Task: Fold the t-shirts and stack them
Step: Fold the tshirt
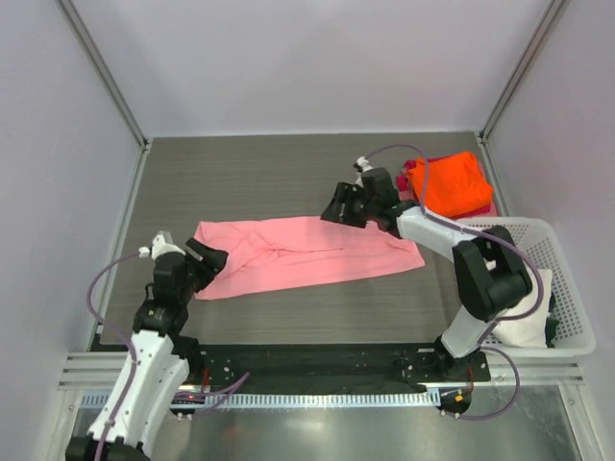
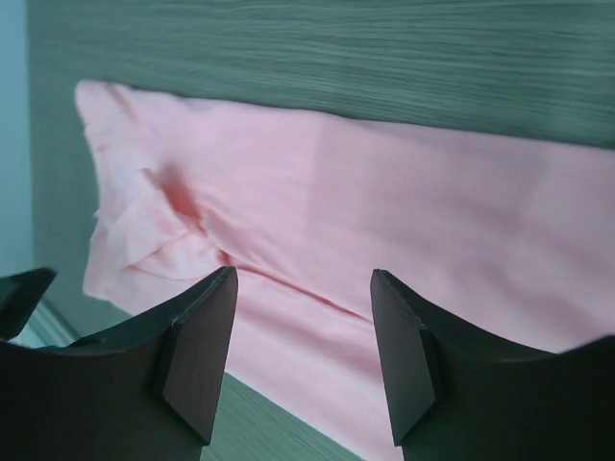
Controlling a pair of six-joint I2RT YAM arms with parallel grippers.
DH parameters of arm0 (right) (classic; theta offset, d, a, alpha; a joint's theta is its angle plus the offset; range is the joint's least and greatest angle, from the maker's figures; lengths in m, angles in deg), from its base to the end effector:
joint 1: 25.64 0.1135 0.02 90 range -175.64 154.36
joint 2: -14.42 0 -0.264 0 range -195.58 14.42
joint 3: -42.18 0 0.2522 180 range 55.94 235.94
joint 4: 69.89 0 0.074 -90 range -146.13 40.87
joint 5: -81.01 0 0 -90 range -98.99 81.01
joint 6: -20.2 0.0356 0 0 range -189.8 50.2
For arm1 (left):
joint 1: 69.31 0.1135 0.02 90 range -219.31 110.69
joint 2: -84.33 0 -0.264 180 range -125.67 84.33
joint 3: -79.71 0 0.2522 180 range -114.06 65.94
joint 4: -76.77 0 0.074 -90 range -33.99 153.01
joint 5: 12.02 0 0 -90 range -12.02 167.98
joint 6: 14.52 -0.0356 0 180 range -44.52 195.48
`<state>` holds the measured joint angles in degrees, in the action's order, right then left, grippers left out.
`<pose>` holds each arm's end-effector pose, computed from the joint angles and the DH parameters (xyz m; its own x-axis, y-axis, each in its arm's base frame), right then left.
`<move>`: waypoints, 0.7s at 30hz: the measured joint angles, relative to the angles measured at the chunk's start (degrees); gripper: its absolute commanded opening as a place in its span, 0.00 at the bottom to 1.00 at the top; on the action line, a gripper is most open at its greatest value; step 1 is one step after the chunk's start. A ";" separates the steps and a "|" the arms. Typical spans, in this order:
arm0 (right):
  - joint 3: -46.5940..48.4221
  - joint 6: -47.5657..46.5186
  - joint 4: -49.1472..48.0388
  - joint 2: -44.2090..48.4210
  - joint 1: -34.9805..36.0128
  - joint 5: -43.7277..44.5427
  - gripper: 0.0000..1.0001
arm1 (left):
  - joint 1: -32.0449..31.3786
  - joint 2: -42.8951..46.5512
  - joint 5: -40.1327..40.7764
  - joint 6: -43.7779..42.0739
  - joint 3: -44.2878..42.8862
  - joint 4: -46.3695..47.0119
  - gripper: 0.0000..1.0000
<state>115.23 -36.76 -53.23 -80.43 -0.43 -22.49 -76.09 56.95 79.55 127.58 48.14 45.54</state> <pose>0.3236 0.1615 0.2153 -0.7877 0.2151 -0.5773 -0.1790 0.8167 0.5486 0.1339 -0.0149 0.2035 -0.3513 -0.7526 -0.5570 -0.2986 0.6539 -0.6952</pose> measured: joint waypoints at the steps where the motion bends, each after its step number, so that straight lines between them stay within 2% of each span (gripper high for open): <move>1: 1.42 0.00 -1.29 -2.16 1.22 -2.03 0.63 | 0.00 -3.85 0.55 0.00 -1.53 -0.39 0.73; 6: 11.21 -0.02 -5.22 -13.79 7.10 -11.19 0.64 | 0.85 -31.63 1.36 -0.83 -14.93 -1.20 0.75; 8: 15.06 -0.22 -6.16 -17.70 9.03 -13.94 0.66 | 1.55 -38.99 1.38 -1.33 -19.37 -1.07 0.76; 15: 29.00 -1.68 -6.78 -29.38 13.70 -18.69 0.64 | 2.58 -52.94 3.13 0.37 -30.42 -3.23 0.76; 21: 35.23 -2.95 -7.26 -37.55 15.63 -22.10 0.60 | 2.75 -60.17 4.72 3.43 -36.06 -6.29 0.76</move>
<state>150.46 -39.71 -60.49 -117.98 15.20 -44.58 -73.34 -3.22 84.27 131.01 12.08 39.24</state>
